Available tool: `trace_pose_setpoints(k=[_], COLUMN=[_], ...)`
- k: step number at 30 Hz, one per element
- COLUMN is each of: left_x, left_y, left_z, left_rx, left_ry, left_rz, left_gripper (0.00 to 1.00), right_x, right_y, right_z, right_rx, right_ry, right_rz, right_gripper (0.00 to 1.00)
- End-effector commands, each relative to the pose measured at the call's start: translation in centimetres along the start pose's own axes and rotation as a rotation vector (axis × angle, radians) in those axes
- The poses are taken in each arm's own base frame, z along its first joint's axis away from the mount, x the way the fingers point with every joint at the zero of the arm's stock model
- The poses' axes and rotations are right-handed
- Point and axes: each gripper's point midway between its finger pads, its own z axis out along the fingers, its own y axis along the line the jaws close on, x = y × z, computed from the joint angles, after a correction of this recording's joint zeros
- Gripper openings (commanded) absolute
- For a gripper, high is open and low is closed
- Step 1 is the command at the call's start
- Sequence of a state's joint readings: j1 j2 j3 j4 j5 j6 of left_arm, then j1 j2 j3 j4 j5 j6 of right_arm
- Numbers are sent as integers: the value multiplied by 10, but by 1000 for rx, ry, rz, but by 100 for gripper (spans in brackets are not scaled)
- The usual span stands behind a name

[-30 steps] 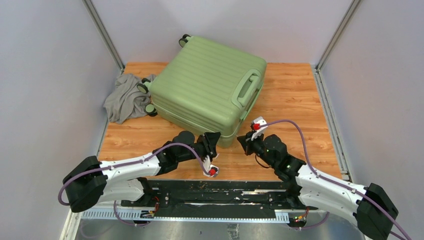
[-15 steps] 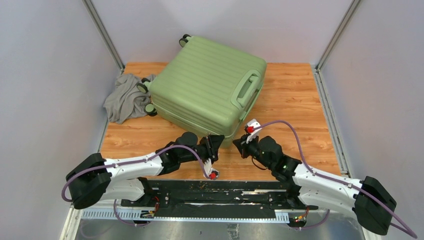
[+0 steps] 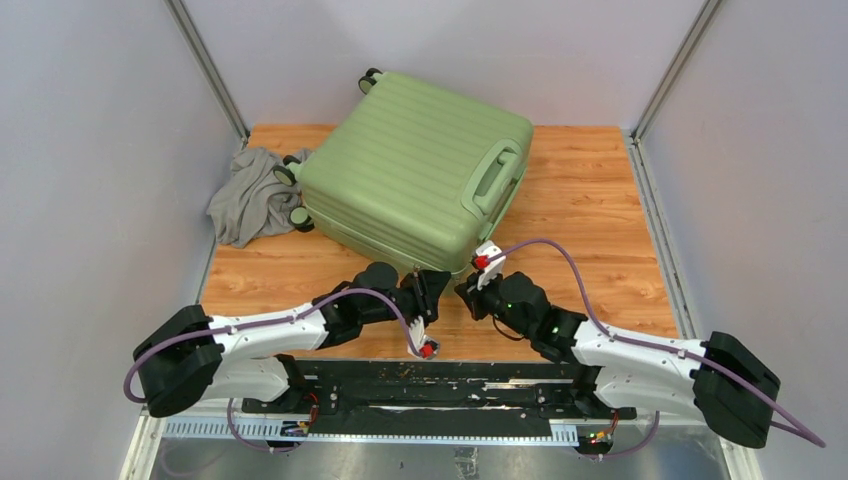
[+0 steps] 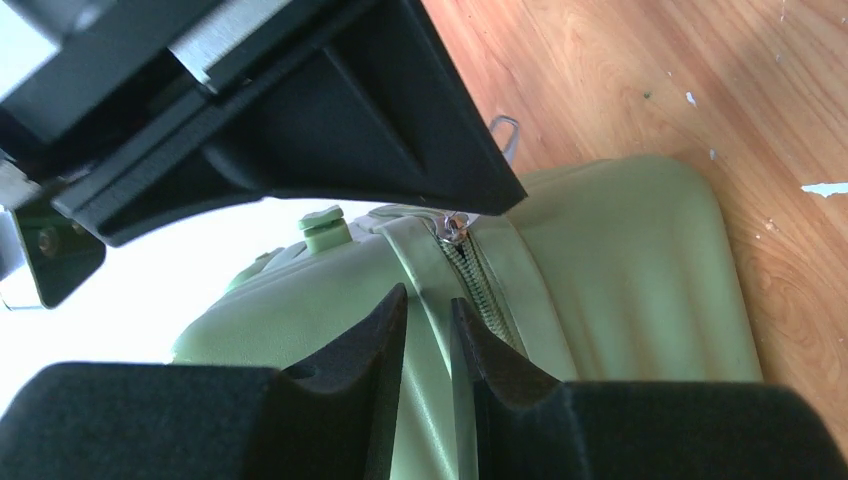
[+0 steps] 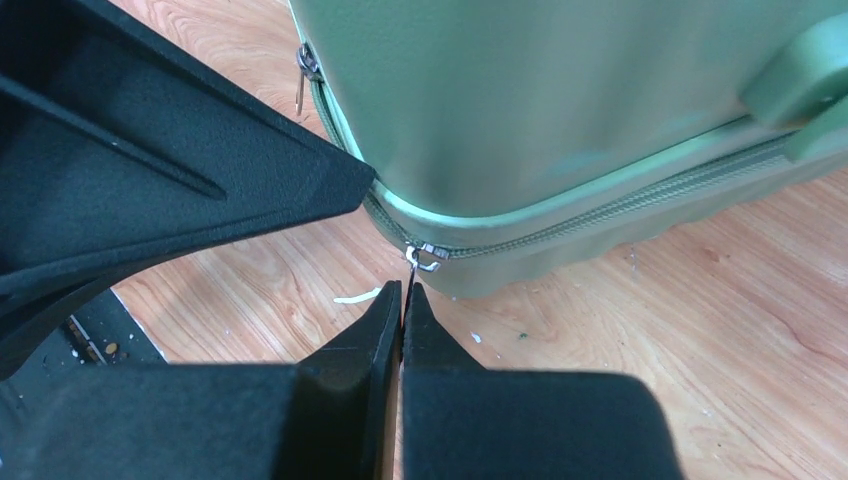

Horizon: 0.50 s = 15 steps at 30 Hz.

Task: Pack the luggage
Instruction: Zip the luggage at the center of the board.

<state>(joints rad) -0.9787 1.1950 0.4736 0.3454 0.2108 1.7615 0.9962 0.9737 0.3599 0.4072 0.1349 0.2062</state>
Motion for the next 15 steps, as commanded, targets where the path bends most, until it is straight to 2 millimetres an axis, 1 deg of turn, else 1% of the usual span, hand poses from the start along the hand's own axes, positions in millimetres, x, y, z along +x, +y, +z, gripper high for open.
trace_pose_setpoints(k=[1, 4, 5, 6, 8, 9, 12, 15], left_x=[18, 23, 24, 27, 37, 40, 44, 52], left_y=[50, 55, 57, 60, 57, 53, 27, 0], left_z=[-3, -15, -21, -29, -46, -56, -82, -98], left_rx=[-129, -158, -176, -195, -194, -169, -52, 8], left_ry=[66, 98, 108, 128, 197, 222, 252, 330], left_rz=[22, -25, -49, -85, -173, -225, -454, -666], left_gripper=[26, 26, 27, 30, 33, 33, 35, 34], right_x=[-9, -15, -18, -20, -21, -22, -25, -25], right_y=[72, 60, 54, 53, 48, 47, 45, 43], right_z=[-2, -1, 0, 0, -1, -2, -4, -2], right_rx=[-292, -234, -201, -192, -173, -168, -161, -152], right_ry=[-9, -40, -52, -59, -69, -73, -80, -76], right_rz=[17, 32, 37, 38, 46, 48, 45, 43], right_gripper=[0, 0, 0, 0, 0, 0, 0, 0])
